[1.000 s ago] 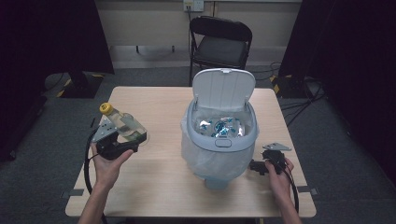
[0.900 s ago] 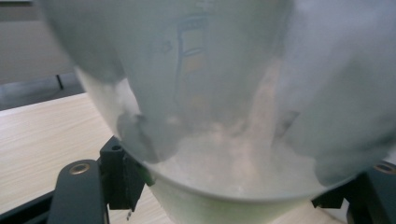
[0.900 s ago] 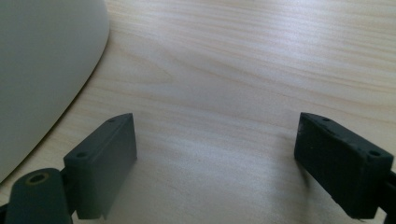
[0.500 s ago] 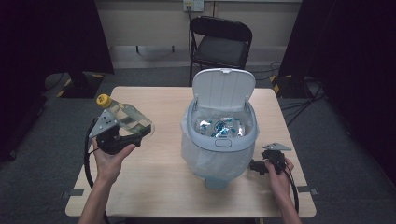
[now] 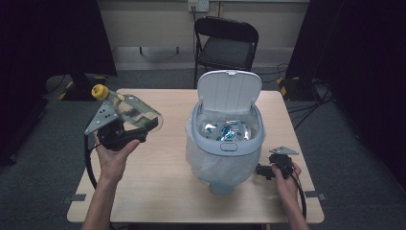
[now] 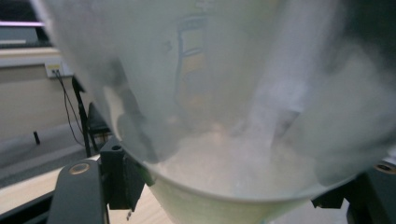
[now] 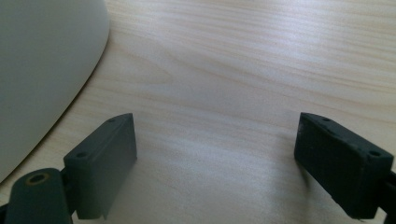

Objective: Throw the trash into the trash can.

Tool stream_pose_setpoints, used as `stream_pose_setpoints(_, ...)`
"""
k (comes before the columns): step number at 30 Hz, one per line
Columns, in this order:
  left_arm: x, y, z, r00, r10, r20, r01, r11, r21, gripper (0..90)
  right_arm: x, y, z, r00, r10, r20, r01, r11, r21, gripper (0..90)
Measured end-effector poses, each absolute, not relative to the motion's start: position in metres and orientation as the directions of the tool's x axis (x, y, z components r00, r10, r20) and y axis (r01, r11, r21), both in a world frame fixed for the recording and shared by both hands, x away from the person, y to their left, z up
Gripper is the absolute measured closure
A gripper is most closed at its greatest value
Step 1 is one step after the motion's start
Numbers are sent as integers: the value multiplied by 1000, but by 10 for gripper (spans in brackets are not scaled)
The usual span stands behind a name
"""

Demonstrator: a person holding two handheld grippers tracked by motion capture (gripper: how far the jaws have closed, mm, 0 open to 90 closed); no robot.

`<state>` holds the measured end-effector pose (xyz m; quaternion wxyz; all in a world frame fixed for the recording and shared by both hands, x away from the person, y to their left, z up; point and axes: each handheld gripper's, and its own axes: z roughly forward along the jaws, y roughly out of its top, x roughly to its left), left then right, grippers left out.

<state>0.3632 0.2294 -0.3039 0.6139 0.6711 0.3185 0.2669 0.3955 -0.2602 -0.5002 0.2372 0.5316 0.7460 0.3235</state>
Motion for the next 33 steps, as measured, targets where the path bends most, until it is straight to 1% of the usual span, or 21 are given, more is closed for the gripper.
stream_pose_setpoints(4,363,225,-296,667,744,-42,85,-20,996,280,395,-260,-500,-322,947,-10,639,226,735,117)
stream_pose_setpoints(10,362,218,-282,687,727,-23,54,-19,998,280,395,-260,-500,-321,947,-10,640,225,735,117)
stream_pose_setpoints(11,362,215,-279,691,723,-32,51,-4,999,280,395,-260,-500,-321,947,-10,640,225,735,117)
stream_pose_setpoints(12,362,214,-276,692,721,-20,43,-14,999,280,395,-260,-500,-321,947,-10,640,225,735,117)
stream_pose_setpoints(17,361,208,-264,706,708,-26,25,12,1000,280,395,-260,-500,-321,947,-11,640,225,735,117)
stream_pose_setpoints(28,363,186,-243,752,659,-34,-2,53,999,281,395,-260,-500,-322,947,-11,640,226,735,117)
stream_pose_setpoints(33,364,176,-233,767,642,-16,-21,50,999,280,395,-260,-500,-321,947,-10,640,225,735,117)
